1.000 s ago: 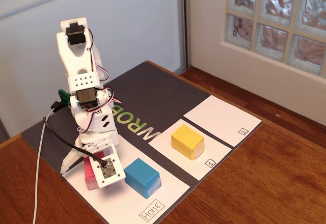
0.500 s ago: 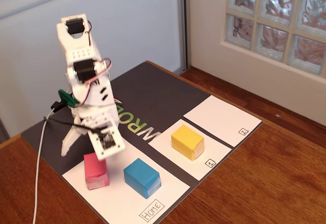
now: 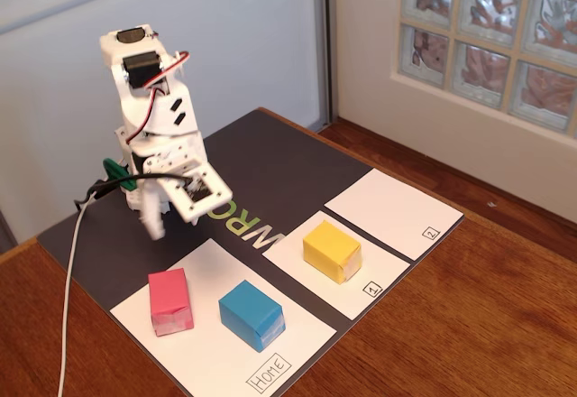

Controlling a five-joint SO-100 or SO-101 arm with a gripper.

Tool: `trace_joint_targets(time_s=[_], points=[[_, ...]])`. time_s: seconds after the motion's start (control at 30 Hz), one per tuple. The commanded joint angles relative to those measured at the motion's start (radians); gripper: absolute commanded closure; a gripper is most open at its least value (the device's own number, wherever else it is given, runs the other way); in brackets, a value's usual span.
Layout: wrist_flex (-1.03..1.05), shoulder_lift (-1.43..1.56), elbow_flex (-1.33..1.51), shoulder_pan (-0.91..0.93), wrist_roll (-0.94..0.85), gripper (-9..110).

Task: Move box red to home

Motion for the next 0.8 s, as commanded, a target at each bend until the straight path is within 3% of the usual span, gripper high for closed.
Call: trace_joint_targets(time_s=[0.0, 0.63, 0.77], points=[[0.023, 0.052, -0.058, -0.043, -0.032, 102], [0.206, 0.249, -0.048, -0.383, -0.133, 102], [0.212, 0.365, 0.041, -0.454, -0.084, 102]])
